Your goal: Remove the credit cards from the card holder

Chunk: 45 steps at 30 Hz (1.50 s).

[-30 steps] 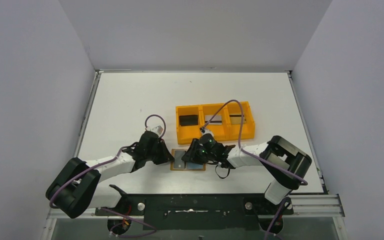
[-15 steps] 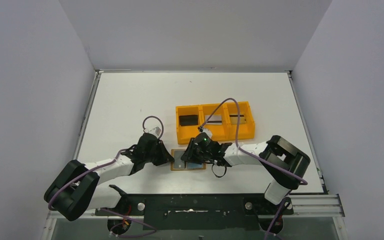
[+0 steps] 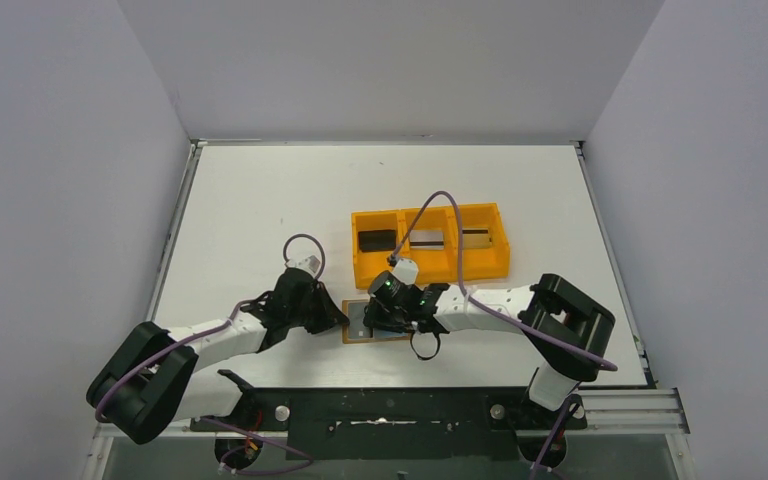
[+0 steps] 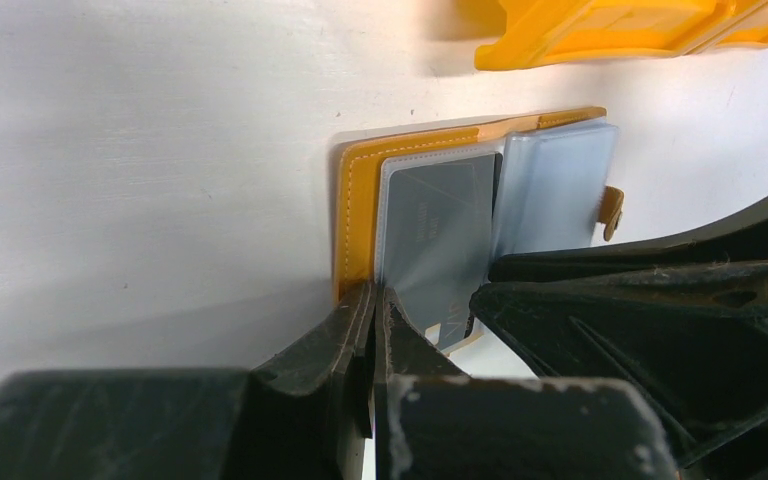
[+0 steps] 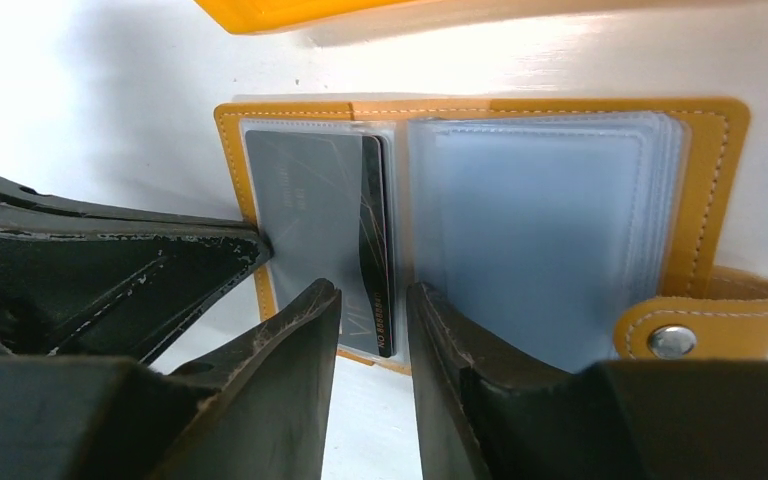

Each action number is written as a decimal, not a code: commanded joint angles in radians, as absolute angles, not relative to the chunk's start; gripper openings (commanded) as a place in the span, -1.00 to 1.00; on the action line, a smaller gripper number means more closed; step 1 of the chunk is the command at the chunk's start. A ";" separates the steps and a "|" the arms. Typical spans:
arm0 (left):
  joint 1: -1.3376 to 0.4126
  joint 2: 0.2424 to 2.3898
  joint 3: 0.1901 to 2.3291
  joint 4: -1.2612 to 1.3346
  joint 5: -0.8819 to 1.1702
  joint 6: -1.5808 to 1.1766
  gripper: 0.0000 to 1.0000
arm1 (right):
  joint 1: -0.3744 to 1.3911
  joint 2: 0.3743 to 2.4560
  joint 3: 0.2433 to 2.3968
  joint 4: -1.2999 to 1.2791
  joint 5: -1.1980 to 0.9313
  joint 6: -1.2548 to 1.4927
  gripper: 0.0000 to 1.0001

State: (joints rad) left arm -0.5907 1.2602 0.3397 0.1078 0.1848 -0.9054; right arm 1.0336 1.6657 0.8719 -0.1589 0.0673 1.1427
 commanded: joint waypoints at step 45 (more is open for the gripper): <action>-0.598 1.243 0.276 0.040 0.152 -0.901 -1.00 | 0.897 1.547 0.493 0.580 -0.249 1.235 -1.00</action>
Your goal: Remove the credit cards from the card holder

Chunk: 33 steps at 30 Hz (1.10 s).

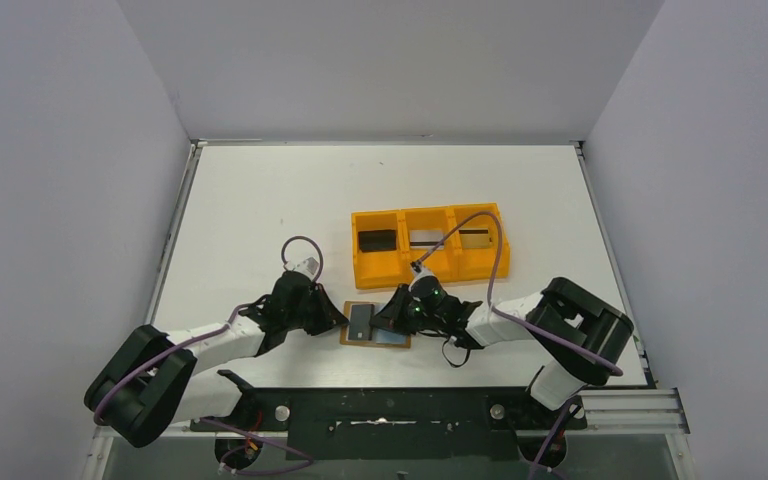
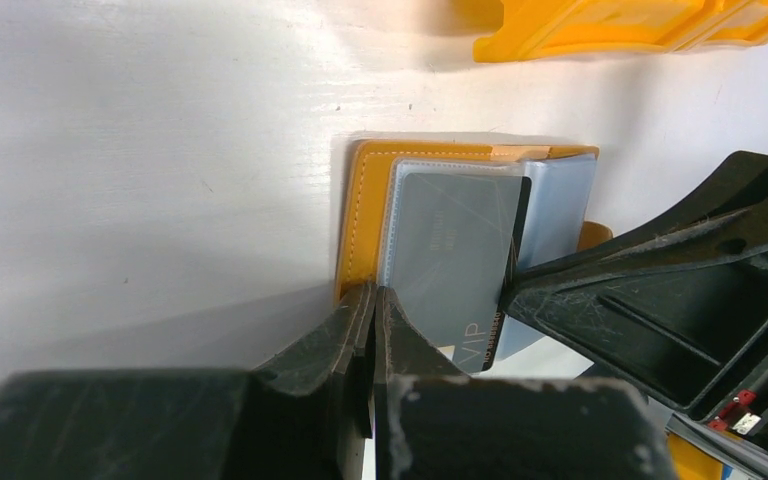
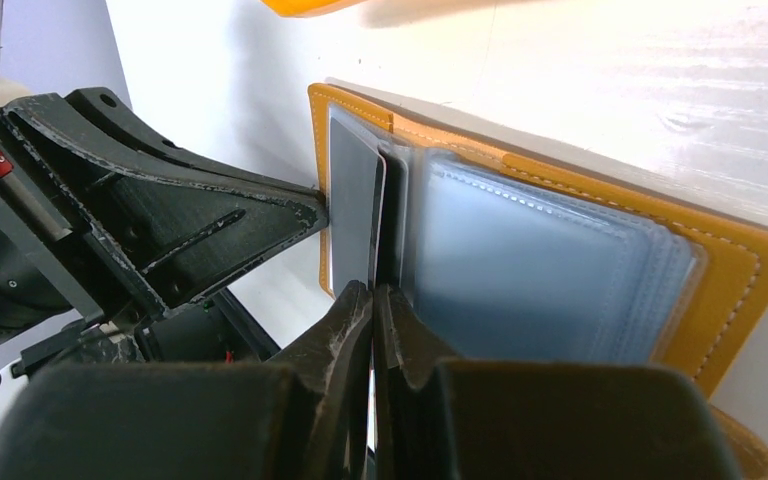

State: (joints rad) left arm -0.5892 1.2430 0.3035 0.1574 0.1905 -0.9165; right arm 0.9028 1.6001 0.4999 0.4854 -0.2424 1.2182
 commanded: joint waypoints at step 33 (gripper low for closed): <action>-0.594 1.203 0.323 -0.029 0.119 -0.862 -1.00 | 0.867 1.450 0.430 0.379 -0.147 1.230 -0.95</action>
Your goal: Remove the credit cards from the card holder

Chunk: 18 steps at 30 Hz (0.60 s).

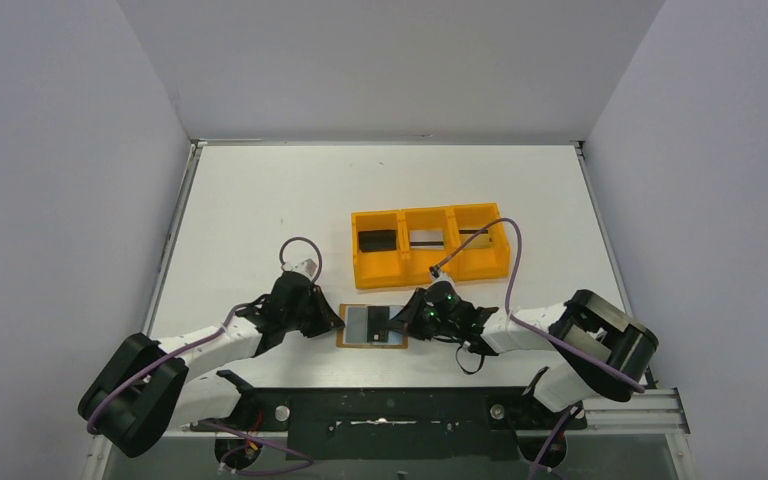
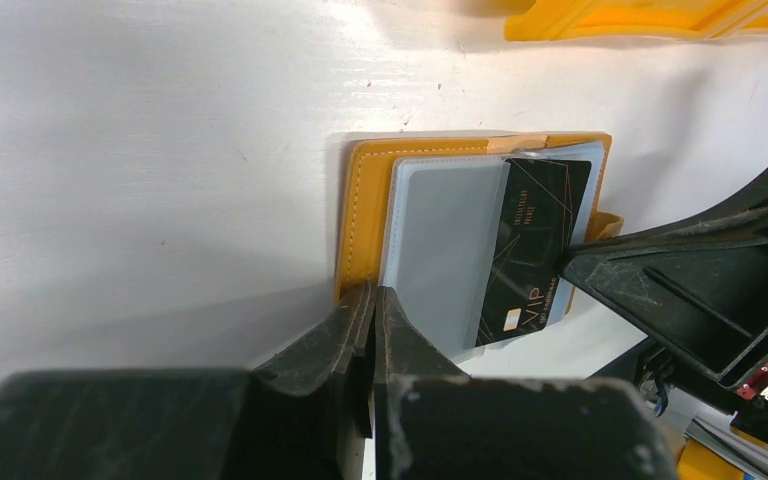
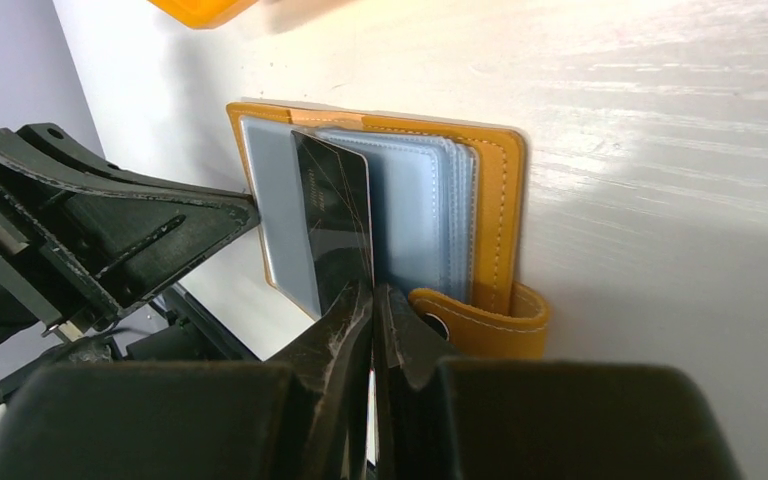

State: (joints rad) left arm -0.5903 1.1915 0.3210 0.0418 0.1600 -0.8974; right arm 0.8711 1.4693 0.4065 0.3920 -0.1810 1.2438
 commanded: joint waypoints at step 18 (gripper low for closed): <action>-0.595 1.236 0.331 0.005 0.156 -0.859 -1.00 | 0.899 1.572 0.574 0.166 -0.094 1.185 -0.34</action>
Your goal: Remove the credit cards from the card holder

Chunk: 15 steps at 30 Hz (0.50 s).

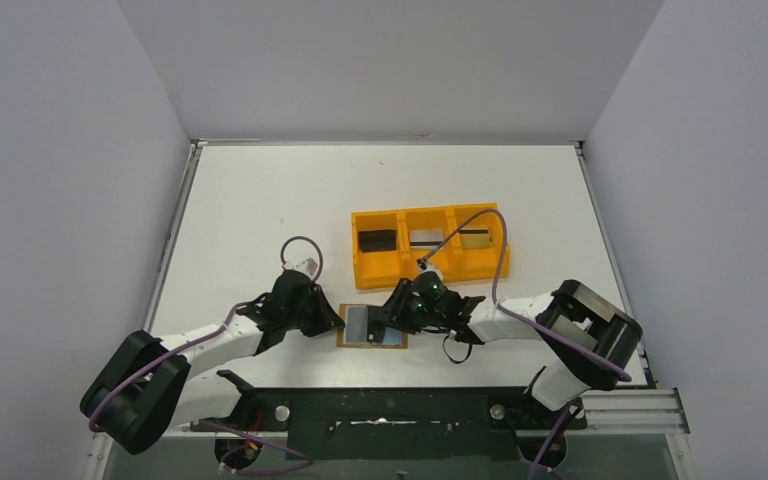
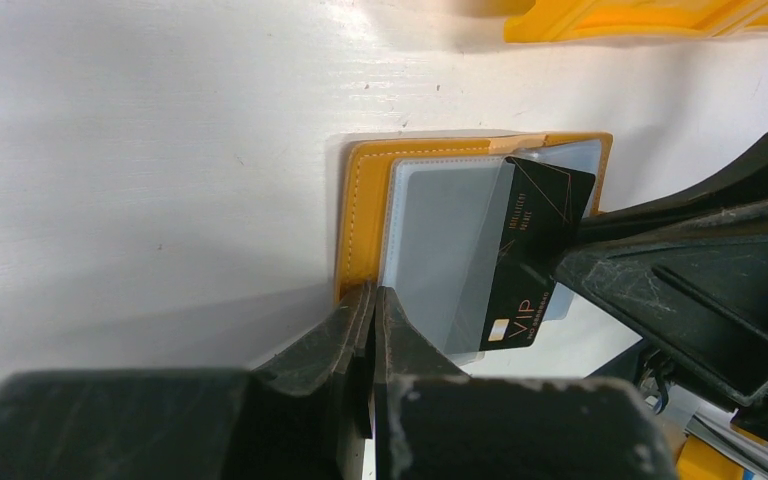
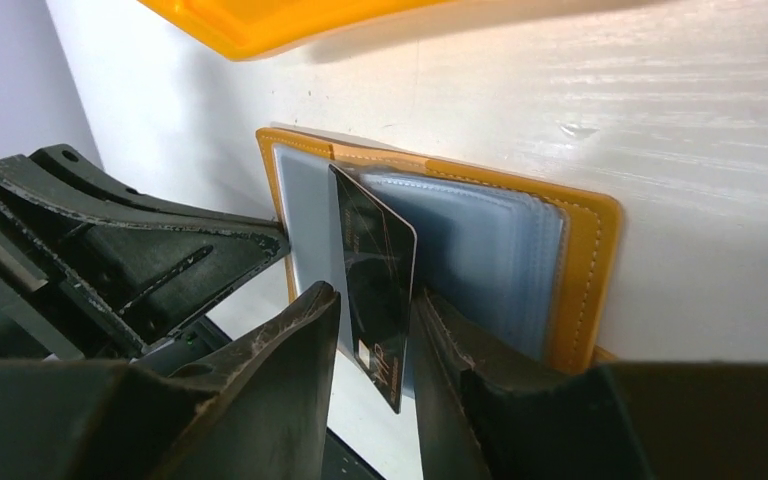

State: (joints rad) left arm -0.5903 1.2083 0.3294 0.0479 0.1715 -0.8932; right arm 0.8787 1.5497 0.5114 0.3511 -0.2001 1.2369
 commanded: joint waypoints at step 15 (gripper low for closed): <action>-0.595 1.198 0.323 -0.015 0.131 -0.876 -1.00 | 0.887 1.412 0.522 0.187 -0.036 1.174 -1.00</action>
State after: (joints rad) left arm -0.5903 1.2068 0.3302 0.0467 0.1707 -0.8879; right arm 0.8970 1.5093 0.5514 0.2626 -0.1356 1.2087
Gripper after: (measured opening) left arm 0.008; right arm 0.030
